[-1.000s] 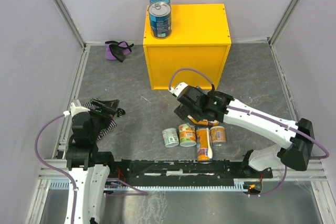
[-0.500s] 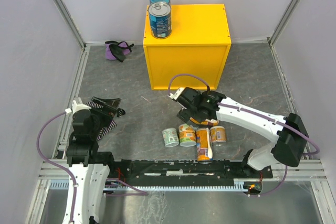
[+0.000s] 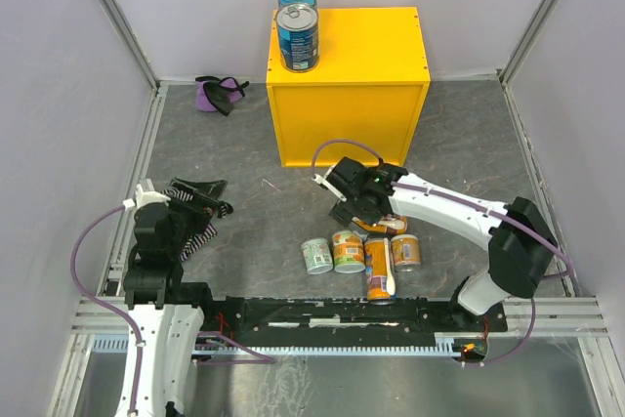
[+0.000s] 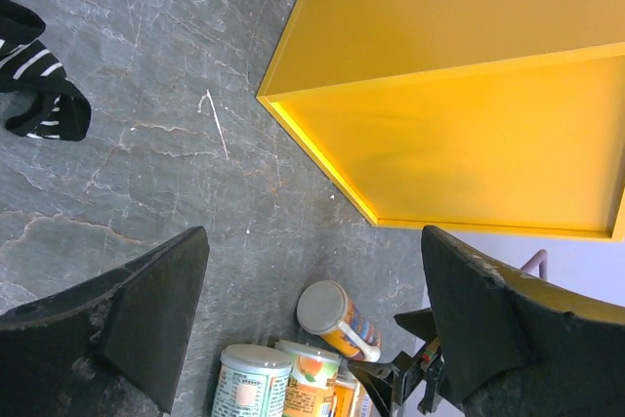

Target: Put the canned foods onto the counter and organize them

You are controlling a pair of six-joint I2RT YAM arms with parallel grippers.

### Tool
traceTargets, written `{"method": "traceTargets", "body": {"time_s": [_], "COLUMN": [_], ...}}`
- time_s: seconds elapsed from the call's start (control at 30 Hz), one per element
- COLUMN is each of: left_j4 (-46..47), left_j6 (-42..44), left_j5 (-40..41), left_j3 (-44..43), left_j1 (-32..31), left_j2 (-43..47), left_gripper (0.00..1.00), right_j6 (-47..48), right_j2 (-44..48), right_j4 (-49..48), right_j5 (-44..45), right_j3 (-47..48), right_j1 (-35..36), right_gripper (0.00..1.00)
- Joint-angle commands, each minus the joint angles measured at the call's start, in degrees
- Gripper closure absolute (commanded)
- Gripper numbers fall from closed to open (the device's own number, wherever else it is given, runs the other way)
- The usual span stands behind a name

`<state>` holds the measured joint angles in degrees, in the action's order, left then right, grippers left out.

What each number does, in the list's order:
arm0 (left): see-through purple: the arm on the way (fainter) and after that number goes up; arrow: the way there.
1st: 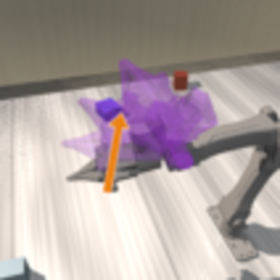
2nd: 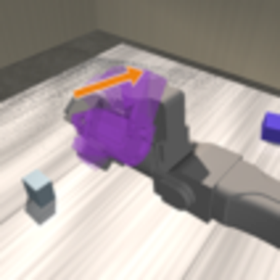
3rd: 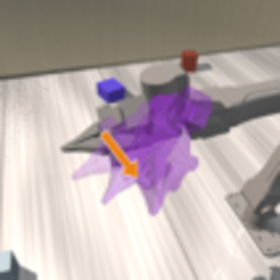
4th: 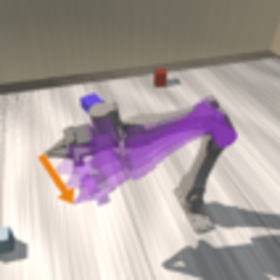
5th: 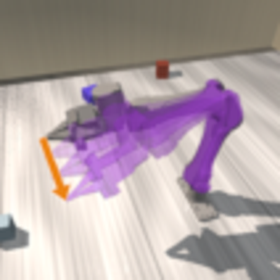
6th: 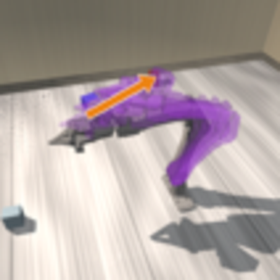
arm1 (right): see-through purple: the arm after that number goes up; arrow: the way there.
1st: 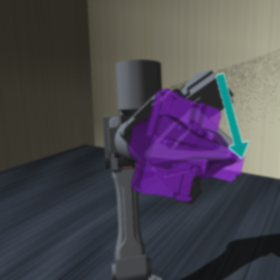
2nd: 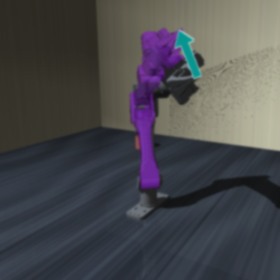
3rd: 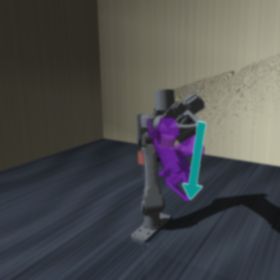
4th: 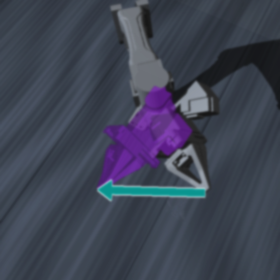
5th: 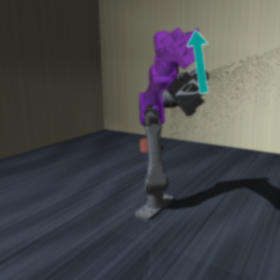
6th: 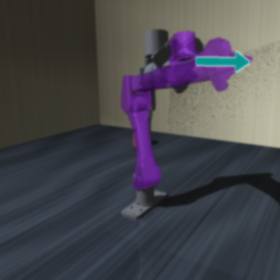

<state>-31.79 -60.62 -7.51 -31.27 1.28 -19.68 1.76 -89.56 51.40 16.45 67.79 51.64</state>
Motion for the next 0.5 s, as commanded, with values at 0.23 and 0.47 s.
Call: {"method": "traceTargets", "body": {"time_s": [0.23, 0.47], "left_j4": [3.1, 3.1], "left_j6": [-2.2, -2.2], "left_j5": [-0.2, 0.5], "left_j3": [0.3, 1.1], "left_j1": [0.3, 0.3], "left_j2": [1.0, 0.9], "left_gripper": [0.05, 0.05], "right_j6": [4.8, 5.2], "right_j2": [-4.7, -8.0], "right_j4": [-3.2, -4.1], "right_j5": [-2.4, -4.6], "right_j3": [1.0, 2.8], "right_j1": [-2.7, -3.2], "right_gripper": [0.01, 0.03]}}
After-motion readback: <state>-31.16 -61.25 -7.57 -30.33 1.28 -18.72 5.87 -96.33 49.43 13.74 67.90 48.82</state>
